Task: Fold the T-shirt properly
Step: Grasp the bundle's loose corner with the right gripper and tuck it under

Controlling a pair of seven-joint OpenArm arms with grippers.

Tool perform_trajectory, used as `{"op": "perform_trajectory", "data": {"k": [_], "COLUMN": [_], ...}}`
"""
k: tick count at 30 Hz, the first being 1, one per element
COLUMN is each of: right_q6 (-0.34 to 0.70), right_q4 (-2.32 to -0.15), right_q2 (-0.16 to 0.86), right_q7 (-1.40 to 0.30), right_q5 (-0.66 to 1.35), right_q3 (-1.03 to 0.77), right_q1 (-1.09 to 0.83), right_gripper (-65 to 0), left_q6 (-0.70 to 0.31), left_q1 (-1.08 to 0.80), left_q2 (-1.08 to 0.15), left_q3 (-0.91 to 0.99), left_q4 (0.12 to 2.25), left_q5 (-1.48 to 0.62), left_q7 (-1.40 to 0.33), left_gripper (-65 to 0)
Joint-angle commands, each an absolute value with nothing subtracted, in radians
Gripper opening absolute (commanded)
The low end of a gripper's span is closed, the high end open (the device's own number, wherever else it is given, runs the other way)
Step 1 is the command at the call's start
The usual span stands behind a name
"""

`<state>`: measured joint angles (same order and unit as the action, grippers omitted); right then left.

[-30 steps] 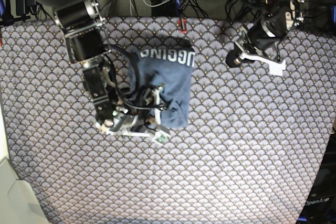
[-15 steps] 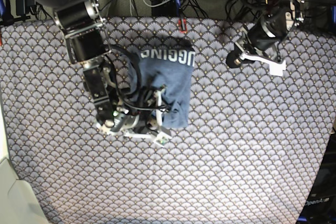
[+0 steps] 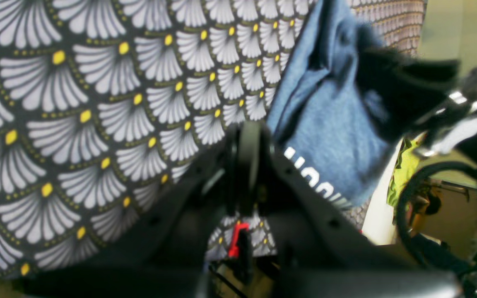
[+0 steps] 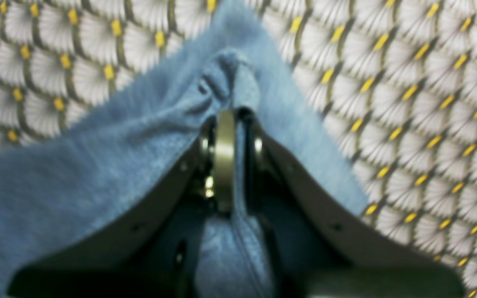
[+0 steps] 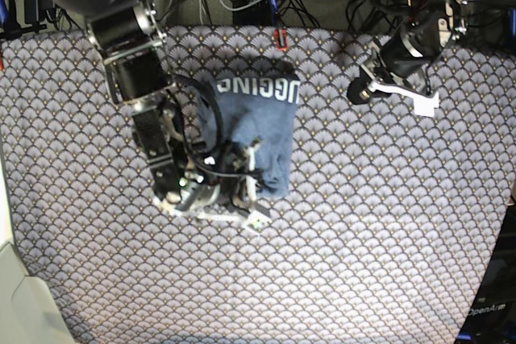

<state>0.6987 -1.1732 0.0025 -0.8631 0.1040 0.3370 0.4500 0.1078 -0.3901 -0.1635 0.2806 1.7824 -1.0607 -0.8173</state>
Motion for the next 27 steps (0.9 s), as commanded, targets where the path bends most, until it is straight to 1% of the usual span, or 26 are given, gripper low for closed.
{"op": "perform_trajectory", "data": {"k": [1,13,20,23,27], "right_q6": [0.698,0.698,0.698,0.698,0.698], "right_q4": [-1.193,-1.187,-1.181,-1.119,-1.041], "right_q2": [-0.002,-0.048,-0.059,-0.062,-0.064], "right_q7": [-0.843,-0.837,-0.835,-0.829,-0.768], "right_q5": [0.114,0.113,0.113,0.113,0.113], "right_q3": [0.335,0.335,0.335,0.334,0.334], "right_q1": [0.481,0.522,0.539,0.559,0.576], "right_gripper": [-65.0,-65.0,-65.0,-65.0,-65.0], "left_q6": [0.096,0.096,0.096,0.096,0.096], "left_q1": [-0.387,-0.387,-0.387,-0.387,-0.387], "left_q2": [-0.170,-0.170,-0.170,-0.170,-0.170], "left_q3": [0.285,0.285,0.285,0.285,0.285], "left_q4": [1.801,1.801,1.801,1.801,1.801], "left_q5": [-1.084,-1.079,-1.079,-1.079,-1.082], "left_q7": [-0.808,-0.808,-0.808,-0.808,-0.808], "left_gripper": [-64.7,-64.7,-64.7,-64.7,-64.7]}}
